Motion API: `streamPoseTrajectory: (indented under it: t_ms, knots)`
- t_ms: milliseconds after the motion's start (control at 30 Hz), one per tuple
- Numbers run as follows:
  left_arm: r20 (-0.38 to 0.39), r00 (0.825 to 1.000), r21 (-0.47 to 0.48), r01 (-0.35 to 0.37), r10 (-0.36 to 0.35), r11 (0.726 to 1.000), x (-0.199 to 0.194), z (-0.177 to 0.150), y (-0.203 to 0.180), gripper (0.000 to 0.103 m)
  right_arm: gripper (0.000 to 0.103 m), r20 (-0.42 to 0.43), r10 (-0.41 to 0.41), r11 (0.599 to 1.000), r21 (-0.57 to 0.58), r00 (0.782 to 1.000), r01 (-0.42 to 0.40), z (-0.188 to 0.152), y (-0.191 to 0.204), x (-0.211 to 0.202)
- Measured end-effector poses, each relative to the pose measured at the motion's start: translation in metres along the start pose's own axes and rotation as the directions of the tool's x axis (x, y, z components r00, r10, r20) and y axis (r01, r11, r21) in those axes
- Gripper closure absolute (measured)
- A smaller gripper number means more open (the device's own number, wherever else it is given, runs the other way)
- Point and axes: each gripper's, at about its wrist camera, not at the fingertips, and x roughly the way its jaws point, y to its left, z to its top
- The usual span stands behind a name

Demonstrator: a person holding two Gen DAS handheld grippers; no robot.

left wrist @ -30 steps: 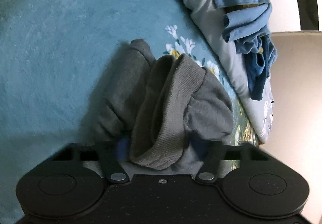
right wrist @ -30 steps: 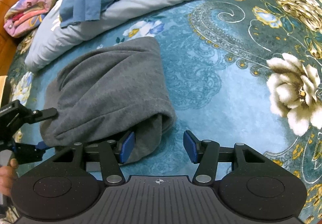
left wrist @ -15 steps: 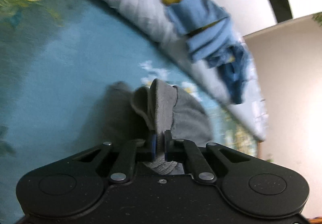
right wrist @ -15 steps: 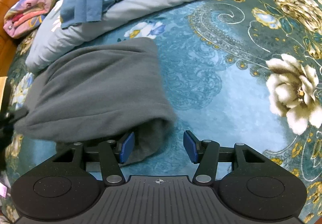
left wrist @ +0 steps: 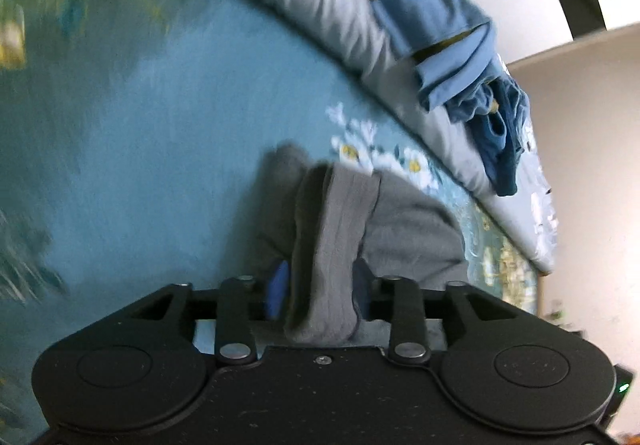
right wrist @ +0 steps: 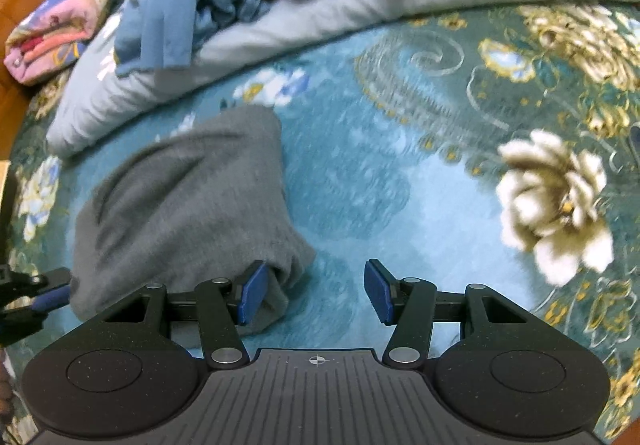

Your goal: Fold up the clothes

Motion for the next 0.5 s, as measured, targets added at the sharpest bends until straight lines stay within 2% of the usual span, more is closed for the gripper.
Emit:
streamPoseTrajectory:
  t_ms: [67,100,200,267,333,433,500]
  knots:
    - [0.038,0.999,0.091,-0.027,0.023,0.995,-0.010,0.009,-0.016,0.057,0.052,0.021,0.004,1.000,-0.010,1.000,-0.003,0.008,0.000,-0.004]
    - [0.043,0.999,0.116,-0.030,0.025,0.993,-0.008,0.012,-0.021,0.048,0.052,0.032,0.007,1.000,-0.014,0.999,-0.007,0.013,0.000,-0.005]
    - [0.040,0.999,0.174,-0.027,0.021,0.984,0.004,0.021,-0.032,0.039,0.052,0.049,0.017,1.000,-0.014,0.999,-0.017,0.023,0.003,-0.002]
    - [0.015,1.000,0.197,-0.008,0.005,0.980,0.022,0.024,-0.035,0.038,0.052,0.052,0.031,1.000,-0.008,0.998,-0.031,0.026,0.007,0.002]
    - [-0.022,1.000,0.222,-0.013,0.019,0.975,0.045,0.025,-0.036,0.039,0.052,0.042,0.045,0.999,-0.009,0.998,-0.045,0.025,0.010,0.004]
    - [-0.009,1.000,0.292,-0.016,0.019,0.956,0.064,0.021,-0.039,0.038,0.052,0.014,0.046,0.998,-0.039,0.999,-0.045,0.020,0.015,0.010]
    - [0.005,1.000,0.311,0.007,-0.009,0.950,0.072,0.021,-0.038,0.038,0.052,-0.004,0.040,0.998,-0.051,0.999,-0.040,0.018,0.017,0.013]
